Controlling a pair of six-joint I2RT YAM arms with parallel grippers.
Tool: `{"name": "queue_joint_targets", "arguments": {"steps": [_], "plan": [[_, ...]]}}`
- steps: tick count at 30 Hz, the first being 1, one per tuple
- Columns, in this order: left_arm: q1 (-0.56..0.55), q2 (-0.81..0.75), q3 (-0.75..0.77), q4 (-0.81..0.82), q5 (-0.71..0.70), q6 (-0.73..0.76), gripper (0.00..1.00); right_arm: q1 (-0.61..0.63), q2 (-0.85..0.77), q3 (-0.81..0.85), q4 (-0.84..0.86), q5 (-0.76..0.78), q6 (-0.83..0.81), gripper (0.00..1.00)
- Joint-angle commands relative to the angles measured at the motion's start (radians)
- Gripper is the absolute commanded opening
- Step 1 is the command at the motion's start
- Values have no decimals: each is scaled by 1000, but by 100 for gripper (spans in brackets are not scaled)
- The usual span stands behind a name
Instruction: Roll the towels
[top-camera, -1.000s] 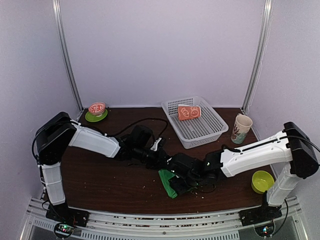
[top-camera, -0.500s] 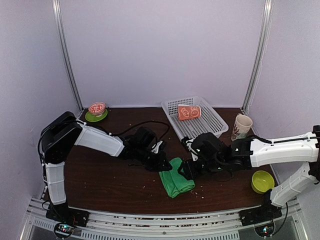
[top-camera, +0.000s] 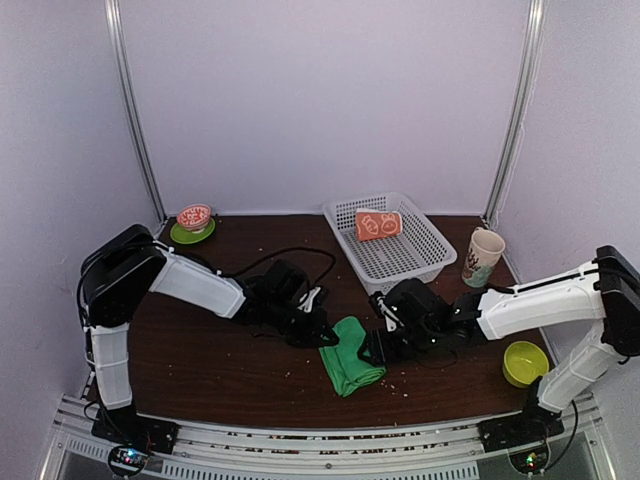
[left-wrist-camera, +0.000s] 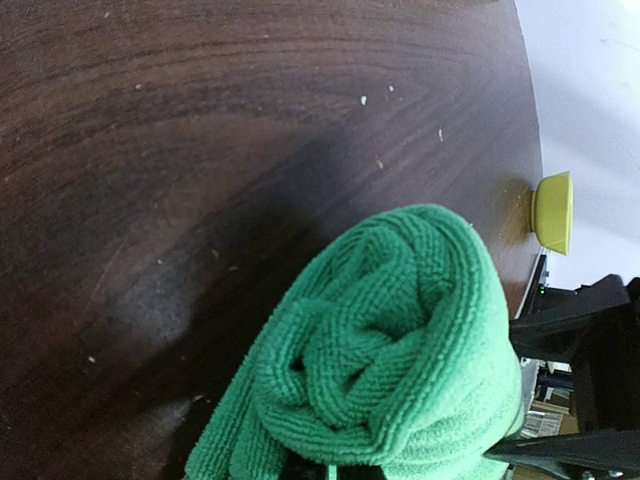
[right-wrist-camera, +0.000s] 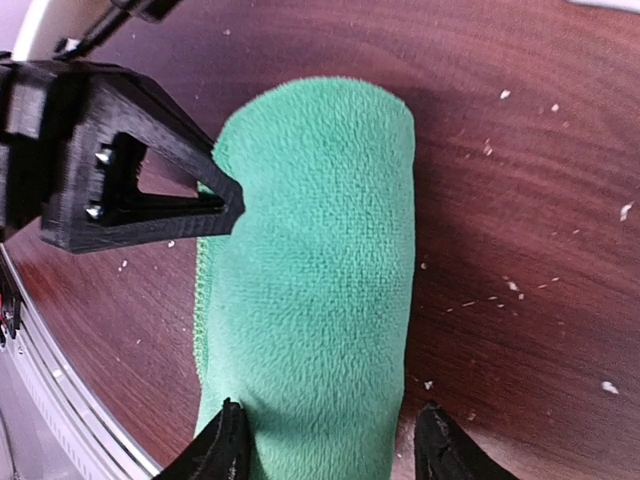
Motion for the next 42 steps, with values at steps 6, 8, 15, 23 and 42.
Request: {"name": "queue_joint_targets", "arguments": {"steps": [6,8,15,23,42], "plan": [[0,-17,-59,-75,-44,24,1,14,72,46,-5,-28,-49,35],[0,-34,-63,-85,-40,28,4,31,77,71,-57,12,-69,26],[0,-148,-151,-116,-41,36,24,118,144,189,-230,179,-136,12],[0,-326,-271,-125,-64,13,26,173,201,282,-357,338,-158,11],[10,-322,-304,181,5,-92,23,336,410,531,-702,742,-107,11]]}}
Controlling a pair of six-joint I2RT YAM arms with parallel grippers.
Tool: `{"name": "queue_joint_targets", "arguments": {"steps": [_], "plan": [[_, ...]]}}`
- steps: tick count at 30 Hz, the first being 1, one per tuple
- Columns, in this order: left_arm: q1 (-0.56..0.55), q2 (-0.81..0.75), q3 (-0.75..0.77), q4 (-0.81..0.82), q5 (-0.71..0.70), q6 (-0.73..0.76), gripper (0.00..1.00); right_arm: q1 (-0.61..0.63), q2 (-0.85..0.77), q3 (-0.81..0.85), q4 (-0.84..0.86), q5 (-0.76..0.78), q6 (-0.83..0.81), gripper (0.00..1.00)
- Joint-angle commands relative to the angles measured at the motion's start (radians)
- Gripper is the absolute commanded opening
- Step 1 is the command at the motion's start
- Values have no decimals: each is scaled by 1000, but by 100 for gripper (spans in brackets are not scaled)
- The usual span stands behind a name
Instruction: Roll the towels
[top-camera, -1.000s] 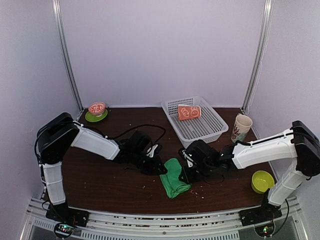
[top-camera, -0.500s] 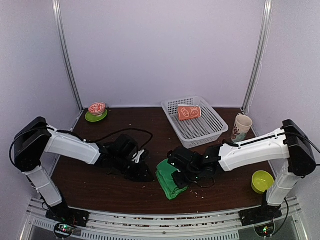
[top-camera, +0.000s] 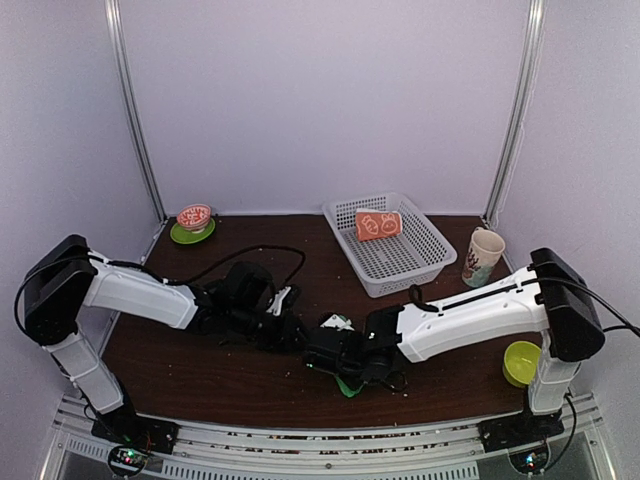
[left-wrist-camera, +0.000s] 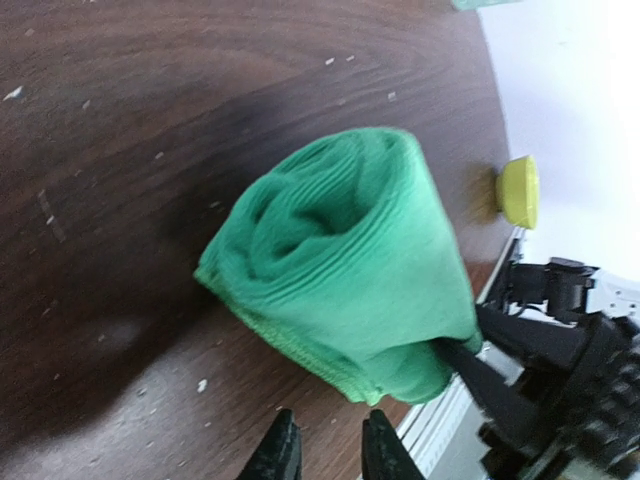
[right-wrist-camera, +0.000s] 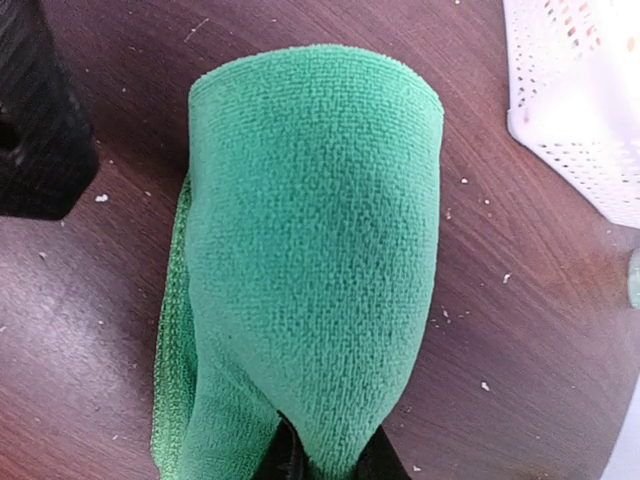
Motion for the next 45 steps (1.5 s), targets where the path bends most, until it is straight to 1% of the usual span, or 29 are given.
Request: {"name": "queue_joint_targets", "arguments": {"steps": [1,5,10,14,23,28,32,34,38,45], "plan": [[10,32,-28,224,58,-67,23,18,48,27,-125,114,26,11],[10,92,7,287,101,-84,23,37,84,62,-168,158,43,11],[10,203,28,417,164,-149,23,57,90,75,-177,170,45,12],[10,230,16,517,183,-208,23,63,100,83,-178,173,41,12],[14,170,17,432,140,-153,23,64,92,73,-140,150,15,13],[14,186,73,374,138,-107,24,65,80,59,-101,111,-14,13],[14,229,123,274,127,-59,19,67,88,70,-100,87,-25,14],[14,251,121,271,127,-56,16,66,74,67,-85,66,-30,17],[14,294,105,290,126,-58,11,67,35,56,-40,13,-47,28],[14,332,100,315,118,-62,9,45,-60,30,29,-100,-45,42]]}}
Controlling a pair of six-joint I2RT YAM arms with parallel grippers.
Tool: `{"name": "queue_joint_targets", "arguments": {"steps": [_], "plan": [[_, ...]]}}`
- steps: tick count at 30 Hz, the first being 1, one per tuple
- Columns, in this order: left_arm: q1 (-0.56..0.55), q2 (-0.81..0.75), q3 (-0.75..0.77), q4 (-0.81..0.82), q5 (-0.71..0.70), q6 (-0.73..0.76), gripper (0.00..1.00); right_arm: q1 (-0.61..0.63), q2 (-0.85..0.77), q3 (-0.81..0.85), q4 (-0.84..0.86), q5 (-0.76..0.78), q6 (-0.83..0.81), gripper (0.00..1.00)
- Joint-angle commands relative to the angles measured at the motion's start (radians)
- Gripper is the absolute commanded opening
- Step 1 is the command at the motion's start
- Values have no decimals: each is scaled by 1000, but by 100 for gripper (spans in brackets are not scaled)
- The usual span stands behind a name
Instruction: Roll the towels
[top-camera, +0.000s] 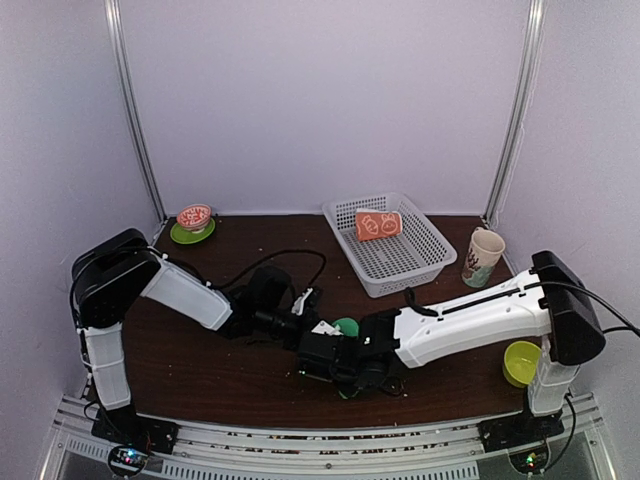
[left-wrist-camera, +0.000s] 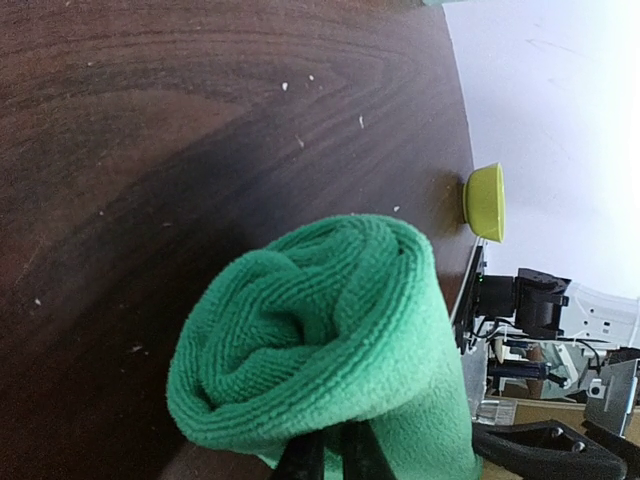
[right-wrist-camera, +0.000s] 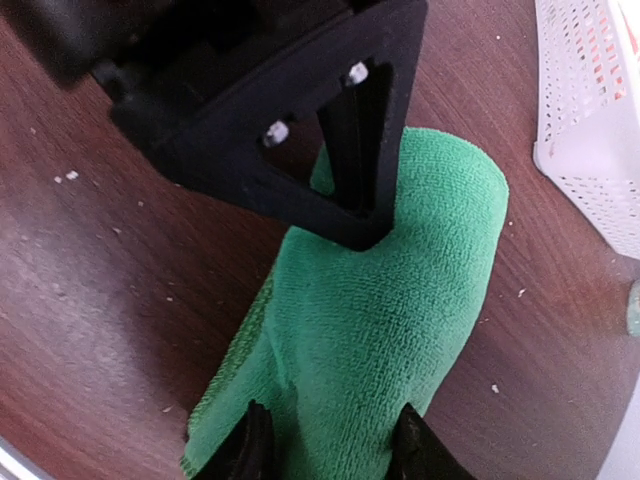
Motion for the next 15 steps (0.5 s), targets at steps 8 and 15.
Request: {"name": "queue_joint_targets", "arguments": {"steps": [8,15], "plan": [[2,51,-7,-11,-31,26,8,-176,-349,-259,295,-391,108,52],[2,61,-13,-11,-38,29,8,-342,-482,-539,633,-636,294,54]]}}
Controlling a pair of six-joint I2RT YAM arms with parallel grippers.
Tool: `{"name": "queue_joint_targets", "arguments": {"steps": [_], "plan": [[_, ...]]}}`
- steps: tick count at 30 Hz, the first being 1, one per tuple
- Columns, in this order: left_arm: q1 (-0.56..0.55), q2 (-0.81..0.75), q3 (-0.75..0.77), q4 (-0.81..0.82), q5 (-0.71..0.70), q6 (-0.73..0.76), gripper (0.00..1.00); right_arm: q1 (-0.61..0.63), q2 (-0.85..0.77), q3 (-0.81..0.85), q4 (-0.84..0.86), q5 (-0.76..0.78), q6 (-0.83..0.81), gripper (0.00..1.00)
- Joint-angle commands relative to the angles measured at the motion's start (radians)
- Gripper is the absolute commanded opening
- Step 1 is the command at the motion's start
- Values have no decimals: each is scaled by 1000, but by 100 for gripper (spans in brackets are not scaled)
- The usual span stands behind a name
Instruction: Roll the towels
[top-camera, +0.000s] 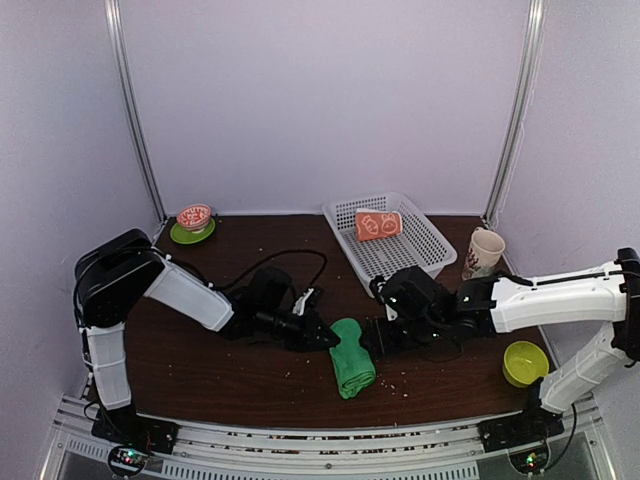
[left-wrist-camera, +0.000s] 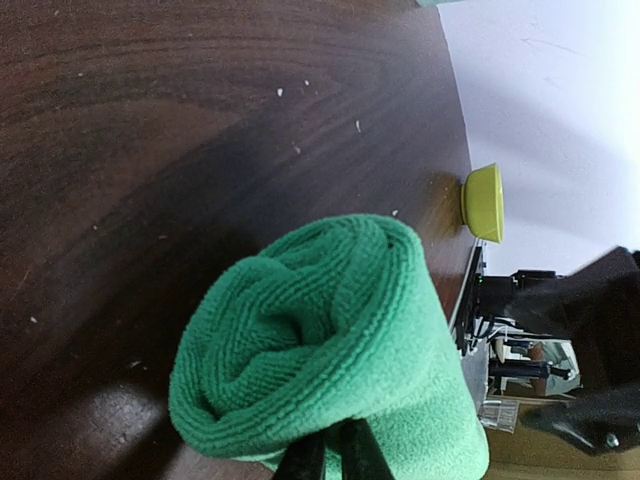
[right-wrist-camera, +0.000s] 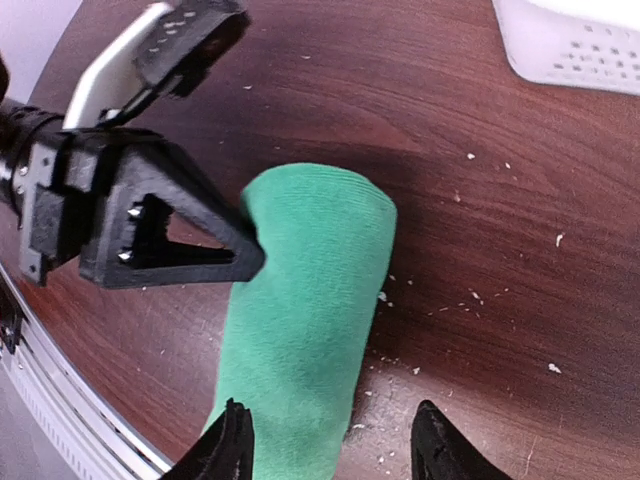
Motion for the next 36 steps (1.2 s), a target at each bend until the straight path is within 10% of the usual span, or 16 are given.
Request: {"name": "queue_joint_targets", "arguments": {"steps": [1,11,36], "plan": [[2,42,-18,-43,-37,22,8,-61,-24,-137,247,-200,154,54],[2,37,-52,-48,-46,28,8,-82,98,-165,374,-287,205,45],[1,-332,-68,-301,-93,165,16,-6,258,-29,84,-128,94,48]]}}
